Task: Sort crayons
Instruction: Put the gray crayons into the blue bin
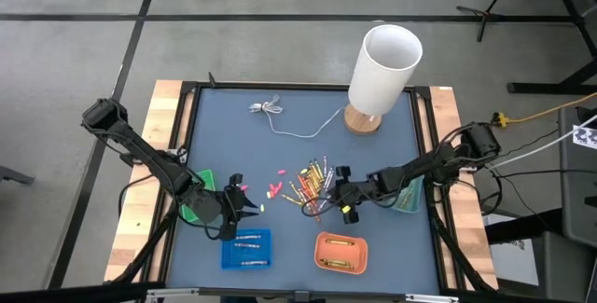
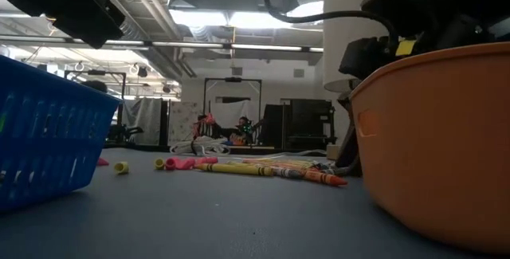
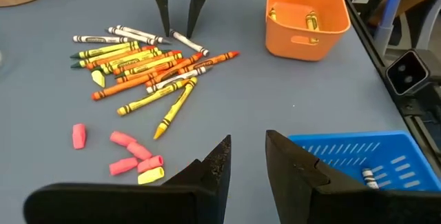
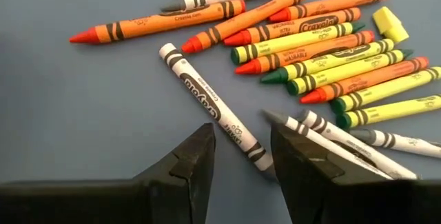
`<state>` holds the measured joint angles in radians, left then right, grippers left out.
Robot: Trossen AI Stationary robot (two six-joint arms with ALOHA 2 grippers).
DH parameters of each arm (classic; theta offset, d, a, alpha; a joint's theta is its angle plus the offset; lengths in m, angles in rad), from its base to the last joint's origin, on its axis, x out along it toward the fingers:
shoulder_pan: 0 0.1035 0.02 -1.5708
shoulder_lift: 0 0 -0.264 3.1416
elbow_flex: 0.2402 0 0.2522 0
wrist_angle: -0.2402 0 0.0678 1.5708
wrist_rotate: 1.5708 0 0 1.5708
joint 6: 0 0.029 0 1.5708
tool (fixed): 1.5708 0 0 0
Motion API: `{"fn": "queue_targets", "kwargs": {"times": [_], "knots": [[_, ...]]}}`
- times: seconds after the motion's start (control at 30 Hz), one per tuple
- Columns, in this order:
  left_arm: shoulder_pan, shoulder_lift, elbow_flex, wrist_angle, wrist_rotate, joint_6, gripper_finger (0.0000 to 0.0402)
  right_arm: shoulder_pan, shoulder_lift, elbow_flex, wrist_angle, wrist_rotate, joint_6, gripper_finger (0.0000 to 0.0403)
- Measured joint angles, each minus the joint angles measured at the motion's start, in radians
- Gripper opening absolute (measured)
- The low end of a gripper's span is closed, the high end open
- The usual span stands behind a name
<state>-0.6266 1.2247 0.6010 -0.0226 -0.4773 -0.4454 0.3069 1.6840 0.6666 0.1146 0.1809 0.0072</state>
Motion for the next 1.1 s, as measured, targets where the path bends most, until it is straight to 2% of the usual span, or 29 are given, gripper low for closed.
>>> {"fn": "queue_targets", "kwargs": {"times": [0.23,0.57,0.93,1.1], "knots": [[0.000,0.000,0.000,0.019,0.001,0.000,0.0076,-0.001,0.001,0.000,-0.004,-0.050,0.071,0.0147],[0.000,0.000,0.000,0.019,0.001,0.000,0.0076,-0.002,0.002,0.000,-0.011,-0.078,0.085,0.0141],[0.000,0.000,0.000,0.036,0.001,0.000,0.0076,0.001,0.002,-0.001,-0.010,-0.094,0.095,0.0033],[0.000,0.000,0.000,0.040,0.000,0.000,0.0076,0.001,0.002,0.007,-0.018,-0.092,0.095,0.0008]]}}
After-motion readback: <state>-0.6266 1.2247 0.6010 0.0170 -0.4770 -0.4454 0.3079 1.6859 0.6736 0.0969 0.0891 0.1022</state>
